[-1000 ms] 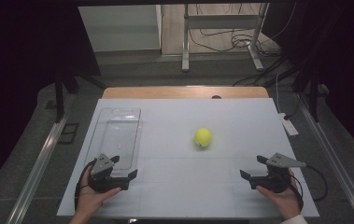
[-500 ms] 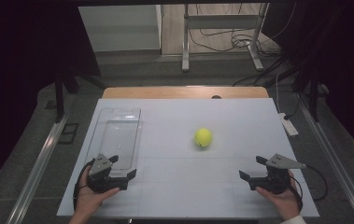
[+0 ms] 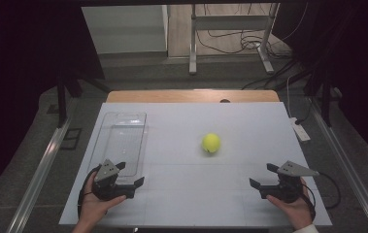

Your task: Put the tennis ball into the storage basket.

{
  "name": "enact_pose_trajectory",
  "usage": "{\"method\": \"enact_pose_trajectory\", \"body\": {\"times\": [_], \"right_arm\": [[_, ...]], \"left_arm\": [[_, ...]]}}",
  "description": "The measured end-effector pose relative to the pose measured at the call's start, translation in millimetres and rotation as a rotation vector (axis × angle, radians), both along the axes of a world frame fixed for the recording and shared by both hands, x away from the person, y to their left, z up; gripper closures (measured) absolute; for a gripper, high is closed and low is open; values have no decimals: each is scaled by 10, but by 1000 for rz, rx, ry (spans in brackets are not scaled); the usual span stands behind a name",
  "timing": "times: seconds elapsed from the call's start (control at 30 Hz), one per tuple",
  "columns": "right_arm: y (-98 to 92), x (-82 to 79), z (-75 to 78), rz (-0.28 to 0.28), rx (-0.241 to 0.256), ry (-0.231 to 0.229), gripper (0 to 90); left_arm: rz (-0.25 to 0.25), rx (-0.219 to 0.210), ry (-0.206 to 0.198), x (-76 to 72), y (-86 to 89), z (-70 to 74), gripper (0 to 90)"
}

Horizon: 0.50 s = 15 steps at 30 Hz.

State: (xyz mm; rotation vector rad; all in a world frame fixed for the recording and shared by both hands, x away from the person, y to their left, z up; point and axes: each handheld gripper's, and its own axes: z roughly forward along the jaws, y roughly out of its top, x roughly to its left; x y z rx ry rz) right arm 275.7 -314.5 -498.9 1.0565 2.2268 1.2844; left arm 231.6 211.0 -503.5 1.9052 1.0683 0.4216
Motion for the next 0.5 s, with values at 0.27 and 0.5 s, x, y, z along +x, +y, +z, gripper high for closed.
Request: {"method": "enact_pose_trajectory", "body": {"times": [0.27,0.5], "right_arm": [[-18,1,13,-6,6,-3,93],[-12,7,3,-6,2,0,94]], "left_arm": [[1,-16,-6,1,6,62,100],[-7,-12,-11,6,-20,126,101]]}}
